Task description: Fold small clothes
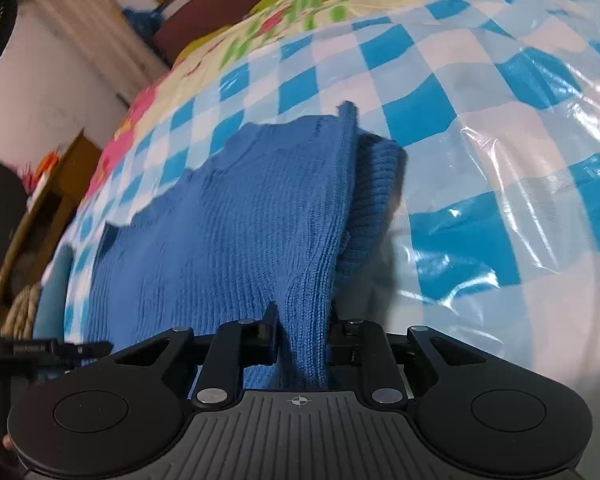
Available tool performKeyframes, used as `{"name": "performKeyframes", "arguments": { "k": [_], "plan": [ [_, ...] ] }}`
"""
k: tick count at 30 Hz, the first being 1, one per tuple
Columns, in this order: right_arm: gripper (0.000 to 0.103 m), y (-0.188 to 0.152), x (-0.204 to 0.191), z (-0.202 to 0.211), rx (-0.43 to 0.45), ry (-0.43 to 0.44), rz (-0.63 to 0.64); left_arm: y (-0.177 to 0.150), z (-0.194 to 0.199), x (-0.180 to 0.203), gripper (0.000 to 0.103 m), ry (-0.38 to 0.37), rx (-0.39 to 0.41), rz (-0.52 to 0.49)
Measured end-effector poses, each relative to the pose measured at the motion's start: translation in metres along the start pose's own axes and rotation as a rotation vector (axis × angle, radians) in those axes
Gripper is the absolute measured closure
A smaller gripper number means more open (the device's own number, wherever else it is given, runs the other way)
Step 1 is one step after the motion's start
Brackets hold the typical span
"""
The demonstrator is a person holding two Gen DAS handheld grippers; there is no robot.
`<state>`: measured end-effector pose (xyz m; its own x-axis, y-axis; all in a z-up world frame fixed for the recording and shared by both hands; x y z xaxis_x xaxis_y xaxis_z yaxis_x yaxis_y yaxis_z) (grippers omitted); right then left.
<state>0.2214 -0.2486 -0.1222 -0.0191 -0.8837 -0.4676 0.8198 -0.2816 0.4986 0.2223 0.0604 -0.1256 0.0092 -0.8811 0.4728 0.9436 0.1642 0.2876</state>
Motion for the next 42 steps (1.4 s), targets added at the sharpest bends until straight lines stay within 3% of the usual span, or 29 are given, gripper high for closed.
{"name": "performKeyframes", "arguments": {
  "k": [6, 8, 11, 14, 16, 20, 24, 26, 30, 32, 33, 35, 36, 42],
  "plan": [
    [0.086, -0.036, 0.011, 0.048, -0.072, 0.0, 0.032, -0.073, 0.015, 0.022, 0.066, -0.055, -0.12, -0.042],
    [0.082, -0.051, 0.017, 0.066, -0.089, -0.036, 0.06, -0.099, 0.019, 0.022, 0.066, -0.021, -0.147, -0.068],
    [0.081, -0.056, 0.021, 0.088, -0.052, -0.098, 0.1, -0.106, 0.03, 0.022, 0.066, 0.018, -0.111, -0.087],
    [0.081, -0.04, 0.011, 0.107, 0.047, -0.148, 0.165, -0.093, 0.052, 0.022, 0.066, 0.047, -0.014, -0.087],
    [0.08, -0.029, -0.009, 0.112, 0.103, -0.134, 0.23, -0.083, 0.064, 0.025, 0.066, 0.051, 0.052, -0.096],
    [0.076, -0.023, -0.058, 0.086, 0.106, -0.033, 0.324, -0.061, 0.059, 0.033, 0.066, 0.078, 0.14, -0.13],
    [0.076, -0.031, -0.104, 0.031, 0.038, 0.049, 0.37, -0.04, 0.031, 0.015, 0.066, 0.214, 0.177, -0.136],
    [0.077, -0.035, -0.125, 0.007, 0.008, 0.073, 0.394, -0.031, 0.022, -0.004, 0.061, 0.272, 0.184, -0.1],
    [0.076, -0.035, -0.145, -0.018, -0.012, 0.075, 0.418, -0.023, 0.038, -0.041, 0.062, 0.244, 0.236, 0.081],
    [0.076, -0.031, -0.146, -0.023, -0.006, 0.059, 0.409, -0.025, 0.045, -0.048, 0.062, 0.244, 0.263, 0.114],
    [0.073, -0.028, -0.145, -0.025, 0.002, 0.042, 0.4, -0.027, 0.047, -0.049, 0.062, 0.237, 0.267, 0.117],
    [0.055, -0.024, -0.142, -0.03, 0.009, 0.011, 0.388, -0.03, 0.049, -0.046, 0.062, 0.232, 0.276, 0.103],
    [0.052, -0.023, -0.14, -0.032, 0.01, -0.003, 0.386, -0.03, 0.049, -0.044, 0.062, 0.233, 0.281, 0.092],
    [0.054, -0.025, -0.132, -0.059, 0.0, -0.099, 0.39, -0.026, 0.056, -0.017, 0.062, 0.232, 0.327, 0.005]
  ]
}}
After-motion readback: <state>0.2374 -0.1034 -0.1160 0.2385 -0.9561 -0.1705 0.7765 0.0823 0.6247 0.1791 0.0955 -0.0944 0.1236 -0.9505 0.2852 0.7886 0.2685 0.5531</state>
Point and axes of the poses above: each gripper's, at about its wrist camera, not at the fingertips, and z roughly against the way its jaws point, x to its right, y to its top, the point moved 10 cm from there along -z, roughly the way its jaws point, and after that the axes turned 1 degree about z, right-handed, at the moved point
